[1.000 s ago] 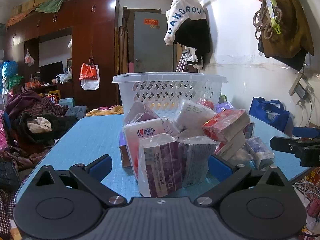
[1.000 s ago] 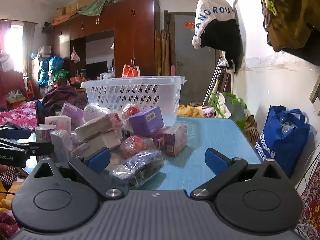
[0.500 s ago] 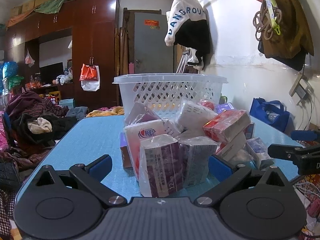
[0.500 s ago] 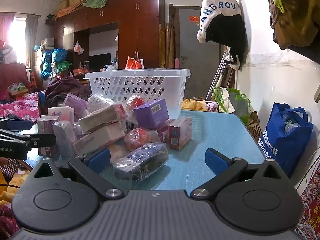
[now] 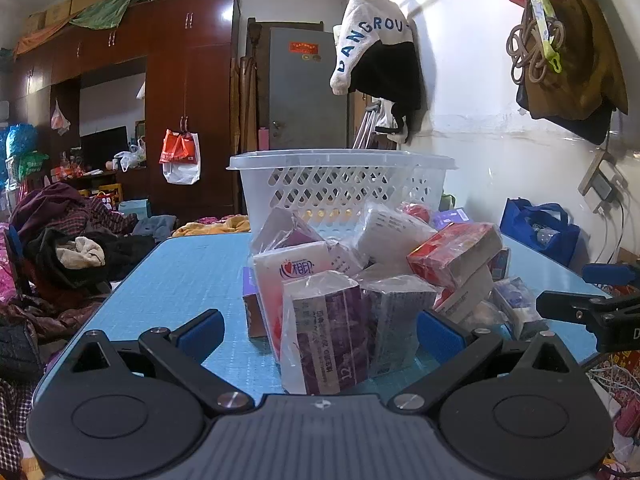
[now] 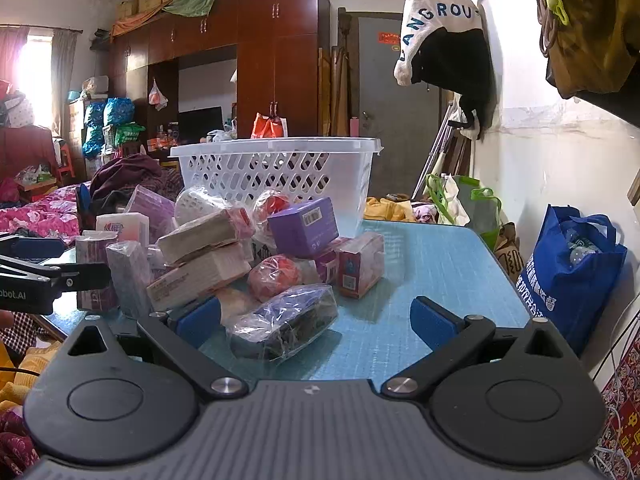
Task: Organize objects
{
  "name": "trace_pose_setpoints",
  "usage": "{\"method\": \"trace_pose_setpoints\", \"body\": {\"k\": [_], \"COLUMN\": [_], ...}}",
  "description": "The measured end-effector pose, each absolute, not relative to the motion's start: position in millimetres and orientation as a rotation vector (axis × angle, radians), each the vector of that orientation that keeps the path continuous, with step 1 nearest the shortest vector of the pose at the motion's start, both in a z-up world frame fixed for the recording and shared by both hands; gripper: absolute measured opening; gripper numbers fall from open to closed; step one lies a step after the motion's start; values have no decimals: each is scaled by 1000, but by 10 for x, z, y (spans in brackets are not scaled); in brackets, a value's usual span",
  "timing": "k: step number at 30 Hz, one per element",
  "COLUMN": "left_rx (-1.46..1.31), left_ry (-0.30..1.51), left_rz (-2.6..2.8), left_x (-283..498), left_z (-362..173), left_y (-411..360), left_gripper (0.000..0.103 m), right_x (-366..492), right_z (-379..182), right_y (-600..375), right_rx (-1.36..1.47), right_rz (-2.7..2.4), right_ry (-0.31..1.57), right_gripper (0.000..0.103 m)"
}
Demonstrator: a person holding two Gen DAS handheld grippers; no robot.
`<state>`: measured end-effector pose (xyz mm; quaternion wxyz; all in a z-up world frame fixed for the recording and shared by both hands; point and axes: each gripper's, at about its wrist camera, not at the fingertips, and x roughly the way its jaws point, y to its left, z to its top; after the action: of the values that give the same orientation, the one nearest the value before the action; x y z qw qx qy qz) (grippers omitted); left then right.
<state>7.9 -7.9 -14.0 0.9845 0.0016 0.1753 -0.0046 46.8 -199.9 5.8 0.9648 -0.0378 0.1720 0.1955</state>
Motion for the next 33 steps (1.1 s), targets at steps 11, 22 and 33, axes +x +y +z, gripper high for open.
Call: {"method": "trace_pose_setpoints", "body": {"k": [11,22,33], "left_rx": [23,11,-35], "left_ry": [346,294,281], "left_rz": [2,-25,-80], "left_x": [76,33,60], "left_z": [-146,-191,-230], "left_y": [-90,-16,125], "left_gripper": [103,103,93], "right_x": [458,447,420], "right_z": [37,26,30], "right_y": [-1983,-2002,-2020], "right_rx": [-78,-80,-47], "right_rz": [404,444,493], "right_ry": [355,345,289], "right_gripper": [103,103,101]}}
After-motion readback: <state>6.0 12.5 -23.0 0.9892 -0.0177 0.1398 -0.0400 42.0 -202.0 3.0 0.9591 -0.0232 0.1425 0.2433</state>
